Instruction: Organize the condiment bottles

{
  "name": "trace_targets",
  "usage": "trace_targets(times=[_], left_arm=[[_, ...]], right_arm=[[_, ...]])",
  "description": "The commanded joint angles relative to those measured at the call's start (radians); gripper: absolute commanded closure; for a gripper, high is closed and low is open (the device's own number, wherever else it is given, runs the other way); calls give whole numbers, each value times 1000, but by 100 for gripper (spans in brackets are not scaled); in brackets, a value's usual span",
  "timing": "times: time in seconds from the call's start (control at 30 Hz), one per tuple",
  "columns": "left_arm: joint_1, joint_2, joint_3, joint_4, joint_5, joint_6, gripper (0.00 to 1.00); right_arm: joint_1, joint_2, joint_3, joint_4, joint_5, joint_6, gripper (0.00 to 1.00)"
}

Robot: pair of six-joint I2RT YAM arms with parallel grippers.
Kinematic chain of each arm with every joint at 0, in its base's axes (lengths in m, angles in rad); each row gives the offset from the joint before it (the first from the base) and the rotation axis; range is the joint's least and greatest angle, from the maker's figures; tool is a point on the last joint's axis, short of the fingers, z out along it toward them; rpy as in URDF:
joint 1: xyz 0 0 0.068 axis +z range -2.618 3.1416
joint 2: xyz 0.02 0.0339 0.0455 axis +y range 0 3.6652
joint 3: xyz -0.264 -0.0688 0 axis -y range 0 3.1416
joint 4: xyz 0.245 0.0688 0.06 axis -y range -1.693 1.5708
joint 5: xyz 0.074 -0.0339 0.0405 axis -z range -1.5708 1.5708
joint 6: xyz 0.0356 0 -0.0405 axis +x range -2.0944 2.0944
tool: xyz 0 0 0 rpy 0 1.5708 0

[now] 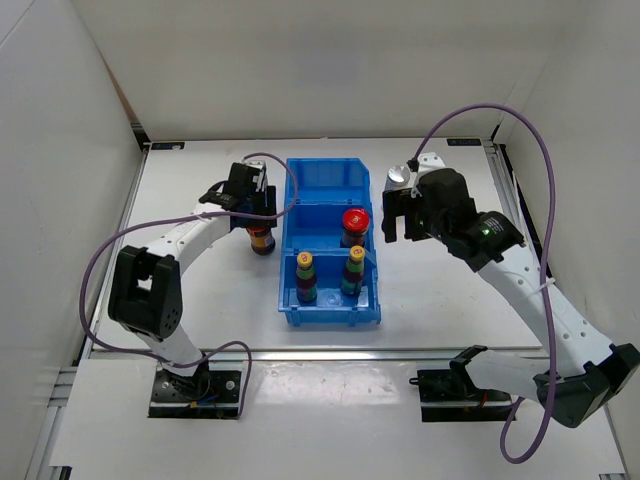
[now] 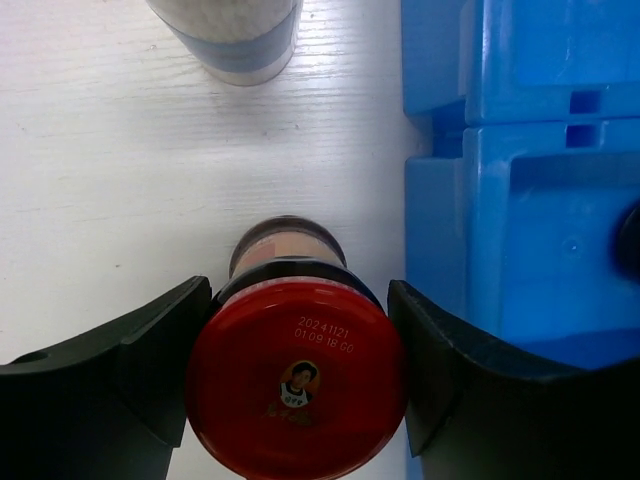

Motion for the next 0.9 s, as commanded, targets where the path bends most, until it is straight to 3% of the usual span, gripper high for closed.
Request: trace_targets(times=[0.0,0.3,0.53,0.87], left_arm=[[8,-22,-15,9,29,-3,30],[8,-98,251,-149,-11,16,60],[-58,-145,422,-158,-92,27,65],[-181,-61,422,-88,43,-15,69]], right_arm=[[3,-20,1,-7,-1,-7,0],[3,-2,10,-7,-1,-16,0],[3,-2,10,-7,-1,-7,0],[3,7,29,-25,-10,-7,0]])
